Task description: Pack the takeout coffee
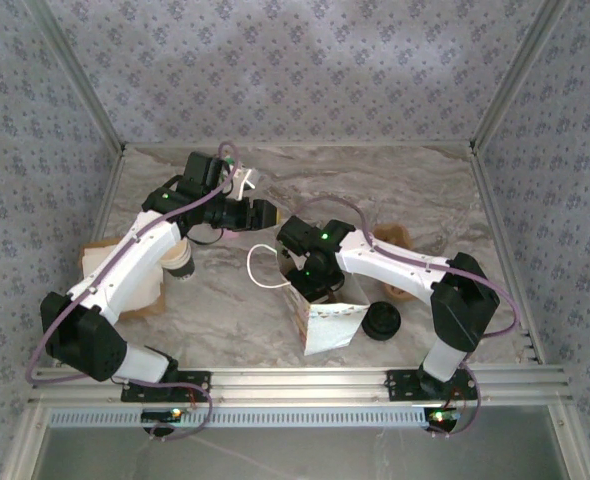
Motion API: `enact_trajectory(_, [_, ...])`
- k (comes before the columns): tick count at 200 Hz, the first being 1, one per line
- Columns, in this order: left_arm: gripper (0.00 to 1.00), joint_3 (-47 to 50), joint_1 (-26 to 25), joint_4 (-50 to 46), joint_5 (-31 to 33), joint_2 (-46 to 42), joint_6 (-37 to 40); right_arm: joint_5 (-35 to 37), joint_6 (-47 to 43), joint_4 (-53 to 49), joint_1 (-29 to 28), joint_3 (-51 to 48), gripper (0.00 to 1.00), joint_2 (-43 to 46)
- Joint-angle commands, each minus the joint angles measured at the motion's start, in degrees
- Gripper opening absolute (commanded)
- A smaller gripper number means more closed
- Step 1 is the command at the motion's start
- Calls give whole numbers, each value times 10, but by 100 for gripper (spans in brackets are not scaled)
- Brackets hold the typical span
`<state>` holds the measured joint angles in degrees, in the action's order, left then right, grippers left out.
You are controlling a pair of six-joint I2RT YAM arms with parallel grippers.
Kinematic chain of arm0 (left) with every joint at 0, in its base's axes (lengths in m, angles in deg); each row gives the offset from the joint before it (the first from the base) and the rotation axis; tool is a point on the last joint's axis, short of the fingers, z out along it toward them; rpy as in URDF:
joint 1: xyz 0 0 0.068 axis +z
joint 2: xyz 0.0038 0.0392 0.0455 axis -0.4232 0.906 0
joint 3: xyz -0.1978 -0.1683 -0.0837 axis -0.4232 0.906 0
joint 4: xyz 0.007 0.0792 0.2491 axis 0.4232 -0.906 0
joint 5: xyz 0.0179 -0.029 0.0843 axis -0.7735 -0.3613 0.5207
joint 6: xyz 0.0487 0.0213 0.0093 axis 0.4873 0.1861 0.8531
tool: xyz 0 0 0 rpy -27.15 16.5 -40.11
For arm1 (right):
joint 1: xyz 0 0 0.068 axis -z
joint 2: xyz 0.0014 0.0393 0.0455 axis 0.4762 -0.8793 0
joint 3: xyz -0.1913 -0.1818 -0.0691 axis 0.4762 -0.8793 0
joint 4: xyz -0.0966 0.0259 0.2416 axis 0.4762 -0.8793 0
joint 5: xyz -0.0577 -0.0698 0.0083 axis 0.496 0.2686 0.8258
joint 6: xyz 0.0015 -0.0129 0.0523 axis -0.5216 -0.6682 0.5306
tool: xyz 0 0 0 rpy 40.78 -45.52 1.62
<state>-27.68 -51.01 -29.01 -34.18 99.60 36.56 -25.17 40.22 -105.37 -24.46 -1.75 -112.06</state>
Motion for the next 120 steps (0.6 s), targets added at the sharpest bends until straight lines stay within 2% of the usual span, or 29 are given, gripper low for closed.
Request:
enact_trajectory(1, [54, -11, 3, -5, 5, 4, 10, 2, 5, -59, -9, -4, 71, -3])
enact_trajectory(120, [54, -12, 5, 0, 11, -1, 6, 20, 14, -80, -17, 16, 75, 21])
